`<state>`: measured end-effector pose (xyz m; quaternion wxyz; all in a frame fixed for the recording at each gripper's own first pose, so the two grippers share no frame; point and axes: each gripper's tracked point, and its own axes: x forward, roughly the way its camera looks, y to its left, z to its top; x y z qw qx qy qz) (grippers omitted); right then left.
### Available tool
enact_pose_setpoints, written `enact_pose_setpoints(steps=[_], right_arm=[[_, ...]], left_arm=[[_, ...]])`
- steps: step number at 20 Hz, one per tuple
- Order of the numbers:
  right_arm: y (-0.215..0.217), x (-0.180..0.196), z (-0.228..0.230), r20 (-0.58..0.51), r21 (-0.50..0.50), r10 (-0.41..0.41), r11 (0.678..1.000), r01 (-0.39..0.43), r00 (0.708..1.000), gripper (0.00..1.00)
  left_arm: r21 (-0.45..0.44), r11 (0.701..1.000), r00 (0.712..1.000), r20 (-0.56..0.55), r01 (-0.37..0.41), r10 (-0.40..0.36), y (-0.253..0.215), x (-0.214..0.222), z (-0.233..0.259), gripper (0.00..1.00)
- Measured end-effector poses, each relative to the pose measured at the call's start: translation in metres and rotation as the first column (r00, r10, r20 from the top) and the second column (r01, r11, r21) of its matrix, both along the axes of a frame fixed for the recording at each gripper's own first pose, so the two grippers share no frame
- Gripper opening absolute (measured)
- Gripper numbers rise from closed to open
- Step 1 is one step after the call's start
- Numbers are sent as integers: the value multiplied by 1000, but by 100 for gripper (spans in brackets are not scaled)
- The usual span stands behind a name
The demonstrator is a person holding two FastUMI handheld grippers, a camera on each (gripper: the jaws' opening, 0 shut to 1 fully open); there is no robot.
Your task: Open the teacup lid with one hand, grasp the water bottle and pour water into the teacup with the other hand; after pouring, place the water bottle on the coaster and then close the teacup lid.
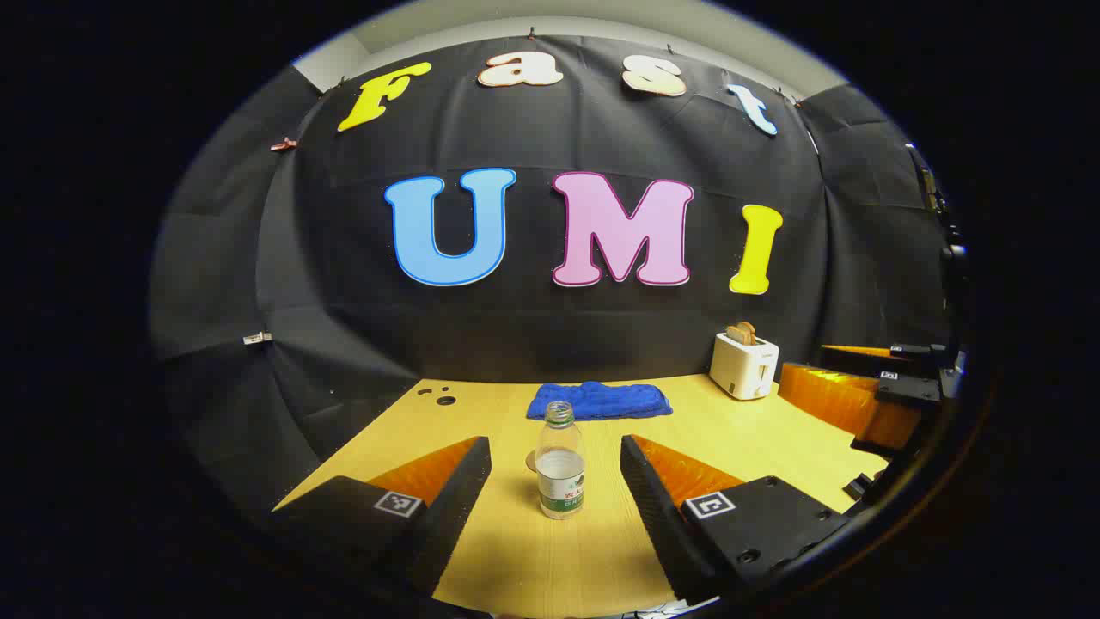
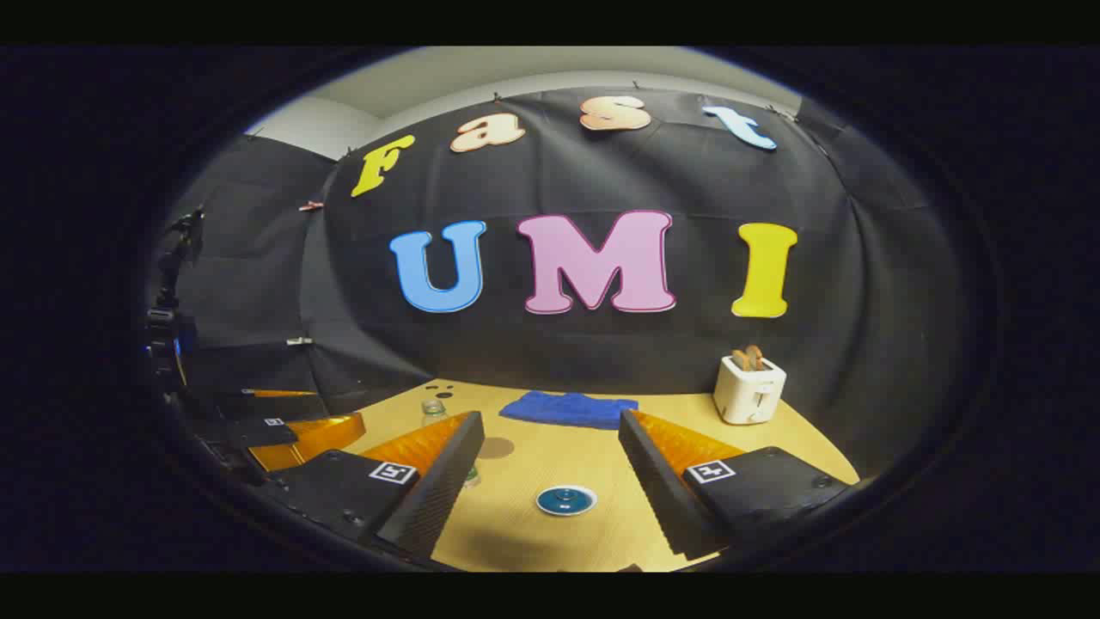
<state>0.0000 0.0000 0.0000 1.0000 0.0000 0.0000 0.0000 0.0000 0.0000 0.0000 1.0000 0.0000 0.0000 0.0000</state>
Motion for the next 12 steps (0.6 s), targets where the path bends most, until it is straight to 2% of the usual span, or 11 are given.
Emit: enact_pose_setpoints(steps=[12], right_arm=[[16,18,-30,-64,-11,65,998,-66,996,98]], left_arm=[[-13,1000,999,-45,-7,7,6,13,-20,95]])
